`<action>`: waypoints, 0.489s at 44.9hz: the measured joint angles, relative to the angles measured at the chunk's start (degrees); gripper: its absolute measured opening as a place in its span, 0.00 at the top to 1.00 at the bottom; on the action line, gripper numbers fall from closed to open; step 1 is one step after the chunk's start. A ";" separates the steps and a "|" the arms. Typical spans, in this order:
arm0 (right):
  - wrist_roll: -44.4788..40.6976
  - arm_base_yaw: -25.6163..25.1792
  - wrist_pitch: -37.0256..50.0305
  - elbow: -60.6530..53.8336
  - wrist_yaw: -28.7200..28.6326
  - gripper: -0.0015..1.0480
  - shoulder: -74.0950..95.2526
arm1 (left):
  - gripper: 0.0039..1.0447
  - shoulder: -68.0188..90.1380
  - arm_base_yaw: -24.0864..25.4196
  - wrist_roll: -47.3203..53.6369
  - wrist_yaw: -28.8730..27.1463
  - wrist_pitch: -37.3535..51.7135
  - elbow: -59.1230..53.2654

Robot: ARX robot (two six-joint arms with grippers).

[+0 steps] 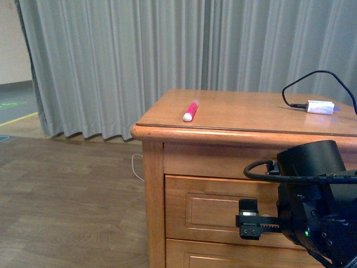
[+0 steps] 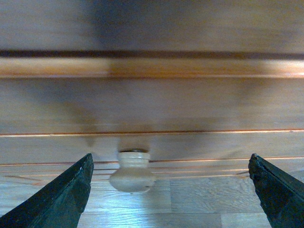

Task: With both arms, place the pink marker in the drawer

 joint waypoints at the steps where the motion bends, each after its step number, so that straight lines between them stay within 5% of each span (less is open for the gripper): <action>1: 0.02 0.07 0.00 0.13 -0.09 0.08 0.11 | 0.06 -0.02 0.00 0.00 -0.02 0.00 0.00; 22: 0.26 1.25 2.25 2.27 0.11 0.08 4.02 | 0.06 -0.02 0.00 0.00 0.00 0.00 0.00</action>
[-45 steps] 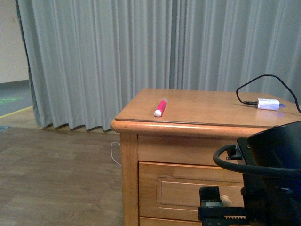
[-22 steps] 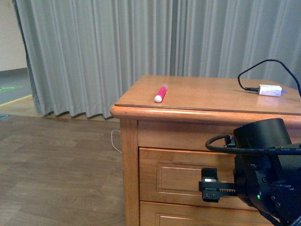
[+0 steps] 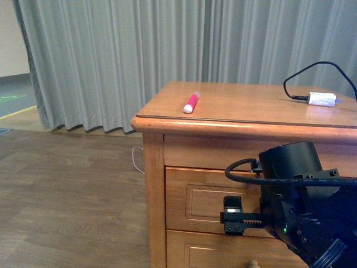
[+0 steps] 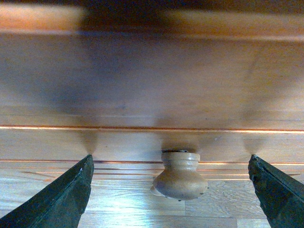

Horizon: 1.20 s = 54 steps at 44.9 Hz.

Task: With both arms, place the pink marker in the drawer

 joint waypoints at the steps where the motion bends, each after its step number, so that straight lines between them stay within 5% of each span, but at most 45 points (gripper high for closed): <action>1: -0.02 0.00 0.02 0.00 0.00 0.08 0.00 | 0.06 0.00 0.00 0.00 0.00 0.00 0.00; 5: -0.02 -0.11 0.85 -0.31 -0.02 0.13 0.02 | 0.06 0.02 0.00 0.00 -0.02 0.00 0.00; 22: -0.37 -1.18 1.33 -1.29 -1.31 0.76 -0.04 | 0.06 0.02 0.00 0.00 -0.02 0.00 0.00; 31: -0.07 -1.81 -1.25 -3.19 -3.69 0.78 -2.47 | 0.06 0.02 0.00 0.00 0.00 0.00 0.00; 54: 0.31 -0.28 -4.15 -30.10 -11.13 0.76 -24.59 | 0.06 0.02 0.00 0.00 -0.02 0.00 0.00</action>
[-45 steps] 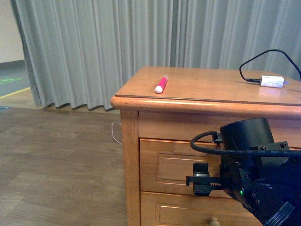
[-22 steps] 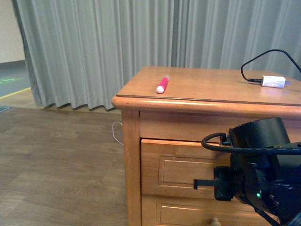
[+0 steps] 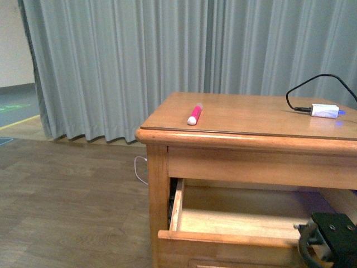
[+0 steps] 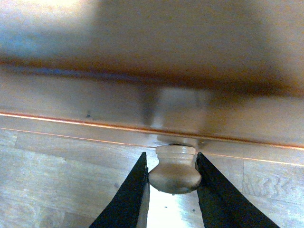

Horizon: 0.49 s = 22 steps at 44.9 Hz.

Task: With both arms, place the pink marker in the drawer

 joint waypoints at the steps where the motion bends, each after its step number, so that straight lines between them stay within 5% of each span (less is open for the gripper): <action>1: 0.00 0.09 0.00 -0.31 0.00 0.74 -0.24 | 0.06 0.00 0.00 0.00 0.00 0.00 0.00; 10: 0.46 -0.59 -2.64 -4.85 3.23 0.40 -6.54 | 0.06 0.00 0.00 0.00 0.02 0.00 0.00; 18: 1.09 -2.97 -14.58 -6.43 -1.09 0.06 -26.27 | 0.06 -0.02 0.00 0.00 0.00 0.00 0.00; 22: 1.14 -5.79 -23.63 -6.40 -4.35 0.08 -39.08 | 0.06 -0.02 0.00 0.00 0.02 0.00 0.00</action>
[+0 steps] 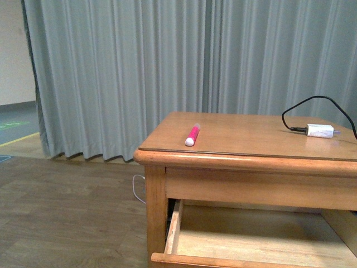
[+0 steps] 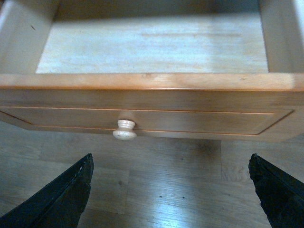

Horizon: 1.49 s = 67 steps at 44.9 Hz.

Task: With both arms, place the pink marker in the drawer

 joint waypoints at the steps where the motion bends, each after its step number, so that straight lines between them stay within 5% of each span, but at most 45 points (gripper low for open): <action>1: -0.04 -0.57 -1.68 0.04 -0.68 0.08 -2.29 | 0.06 0.00 0.00 0.00 0.00 0.00 0.00; 11: -2.23 -6.34 -15.98 1.53 -6.08 0.08 -22.18 | 0.06 0.00 0.00 0.00 -0.02 0.00 0.00; 38: -1.07 -6.36 -15.85 0.17 -5.27 0.08 -24.94 | 0.06 0.00 0.00 0.00 -0.02 0.00 0.00; 41: -0.94 -6.36 -15.85 0.17 -5.27 0.08 -24.94 | 0.06 1.51 -2.54 -2.56 -6.38 1.05 0.04; 48: -0.90 -6.36 -15.82 0.17 -5.29 0.08 -24.96 | 0.06 18.45 -15.98 -8.11 -18.84 8.26 4.39; 59: -0.79 -6.36 -15.85 0.17 -5.27 0.08 -24.98 | 0.06 53.90 -15.17 -6.99 -11.13 21.62 25.79; 67: -0.79 -6.36 -15.82 0.17 -5.25 0.08 -24.98 | 0.06 74.36 -15.39 -4.37 -5.70 20.09 42.51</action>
